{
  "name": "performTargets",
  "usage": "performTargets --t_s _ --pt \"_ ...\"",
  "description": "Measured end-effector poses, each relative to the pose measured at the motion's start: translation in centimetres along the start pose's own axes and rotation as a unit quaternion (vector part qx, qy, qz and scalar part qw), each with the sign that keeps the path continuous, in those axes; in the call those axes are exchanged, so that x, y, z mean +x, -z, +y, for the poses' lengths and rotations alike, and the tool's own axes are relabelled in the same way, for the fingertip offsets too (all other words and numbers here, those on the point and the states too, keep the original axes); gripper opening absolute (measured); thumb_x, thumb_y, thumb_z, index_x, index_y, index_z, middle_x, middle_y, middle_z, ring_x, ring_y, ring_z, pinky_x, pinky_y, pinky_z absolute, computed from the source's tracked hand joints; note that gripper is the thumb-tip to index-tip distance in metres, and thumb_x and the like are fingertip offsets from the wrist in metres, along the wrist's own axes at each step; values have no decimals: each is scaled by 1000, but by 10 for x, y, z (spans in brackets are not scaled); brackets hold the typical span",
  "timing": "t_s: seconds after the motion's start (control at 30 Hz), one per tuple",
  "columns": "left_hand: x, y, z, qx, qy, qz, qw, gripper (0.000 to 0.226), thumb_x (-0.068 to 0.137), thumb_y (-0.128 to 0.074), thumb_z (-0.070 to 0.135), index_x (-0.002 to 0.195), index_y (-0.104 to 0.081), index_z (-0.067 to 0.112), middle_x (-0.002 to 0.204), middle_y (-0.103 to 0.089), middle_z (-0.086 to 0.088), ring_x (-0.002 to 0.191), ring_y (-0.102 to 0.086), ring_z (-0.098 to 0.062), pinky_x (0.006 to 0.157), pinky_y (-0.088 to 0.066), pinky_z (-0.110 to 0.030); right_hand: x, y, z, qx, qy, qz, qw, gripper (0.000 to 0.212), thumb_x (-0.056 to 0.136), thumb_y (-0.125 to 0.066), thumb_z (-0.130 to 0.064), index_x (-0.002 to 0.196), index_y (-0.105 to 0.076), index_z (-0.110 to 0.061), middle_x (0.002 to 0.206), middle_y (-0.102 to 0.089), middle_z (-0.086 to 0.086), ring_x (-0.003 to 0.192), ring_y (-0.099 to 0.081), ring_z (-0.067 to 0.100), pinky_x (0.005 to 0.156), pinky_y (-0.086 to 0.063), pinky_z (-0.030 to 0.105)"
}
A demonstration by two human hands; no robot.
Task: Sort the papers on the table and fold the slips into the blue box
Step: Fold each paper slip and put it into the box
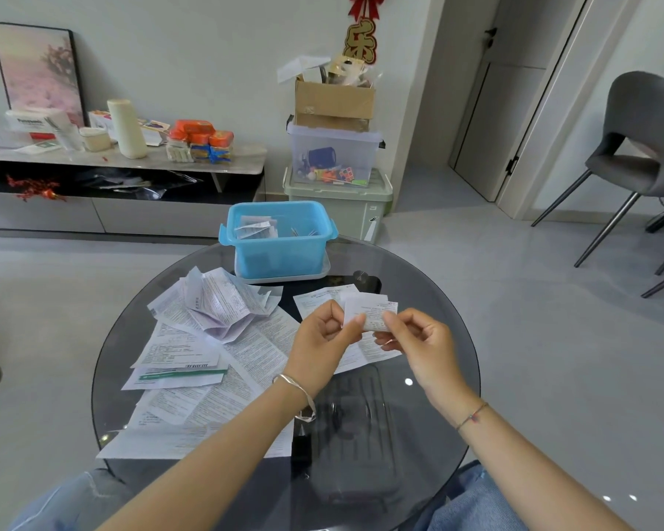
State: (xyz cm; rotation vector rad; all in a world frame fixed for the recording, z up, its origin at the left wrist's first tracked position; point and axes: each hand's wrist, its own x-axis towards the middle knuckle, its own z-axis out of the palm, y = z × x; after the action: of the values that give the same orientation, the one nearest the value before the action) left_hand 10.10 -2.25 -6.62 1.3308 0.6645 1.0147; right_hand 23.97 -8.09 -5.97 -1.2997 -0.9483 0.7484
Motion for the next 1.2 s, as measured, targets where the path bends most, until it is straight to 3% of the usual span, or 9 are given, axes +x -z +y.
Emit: performTargets --t_s 0.13,0.3,0.4,0.57,0.73,0.87,0.97,1.07,1.2 --pt "3 -2 2 -55 20 28 998 26 92 -58 6 71 -42 8 75 -68 -12 75 -69 -14 72 -56 -23 -1 -1 -1 -15 30 -11 999 14 86 -64 -11 88 -66 3 78 -73 10 70 -70 17 61 -54 21" --pt "0 -9 4 -56 24 66 996 26 92 -59 11 74 -41 10 79 -72 -18 77 -72 -21 67 -56 -23 0 -6 -1 0 26 12 1000 16 86 -65 -11 77 -63 2 65 -70 11 59 -68 18 59 -54 21" --pt "2 -11 3 -47 20 91 995 26 91 -61 13 73 -41 10 72 -68 -19 75 -69 -21 71 -56 -22 2 -8 1 -4 18 11 1000 18 88 -63 -11 73 -60 -2 60 -67 7 57 -65 16 56 -53 21" --pt "4 -15 4 -67 19 107 992 30 90 -61 8 69 -40 10 51 -58 2 58 -63 -8 67 -55 -20 4 -11 4 -11 0 12 1000 20 92 -59 -14 77 -55 -3 57 -65 5 55 -62 15 54 -51 23" --pt "4 -16 2 -79 25 117 990 26 93 -58 9 73 -40 9 62 -67 -4 60 -66 -12 61 -54 -19 3 -14 3 30 -47 -3 998 17 93 -58 -16 92 -50 -2 56 -63 5 48 -57 16 44 -45 22" --pt "6 -15 1 -36 27 113 993 24 95 -55 11 76 -40 10 65 -67 -4 56 -64 -10 56 -52 -17 1 -13 5 -23 -48 -40 998 34 95 -54 -22 85 -54 10 48 -54 -1 42 -47 11 42 -37 19" --pt "7 -12 2 -13 35 101 994 23 95 -55 13 78 -39 11 70 -67 -6 57 -65 -9 57 -52 -17 1 -14 6 -41 -31 -33 998 31 95 -54 -21 74 -51 2 44 -49 -3 40 -42 8 44 -37 18" --pt "5 -11 3 -18 46 99 994 21 92 -60 14 90 -40 12 74 -70 -10 61 -69 -12 59 -54 -18 3 -14 7 -55 -14 -26 998 35 96 -55 -20 65 -46 -7 43 -46 -3 41 -40 8 45 -36 17" --pt "6 -10 5 -35 57 84 994 28 89 -64 10 114 -52 14 79 -72 -11 65 -70 -10 62 -55 -17 4 -13 7 -72 8 -28 997 35 96 -55 -20 65 -45 -6 44 -44 -3 43 -39 8 47 -35 16"
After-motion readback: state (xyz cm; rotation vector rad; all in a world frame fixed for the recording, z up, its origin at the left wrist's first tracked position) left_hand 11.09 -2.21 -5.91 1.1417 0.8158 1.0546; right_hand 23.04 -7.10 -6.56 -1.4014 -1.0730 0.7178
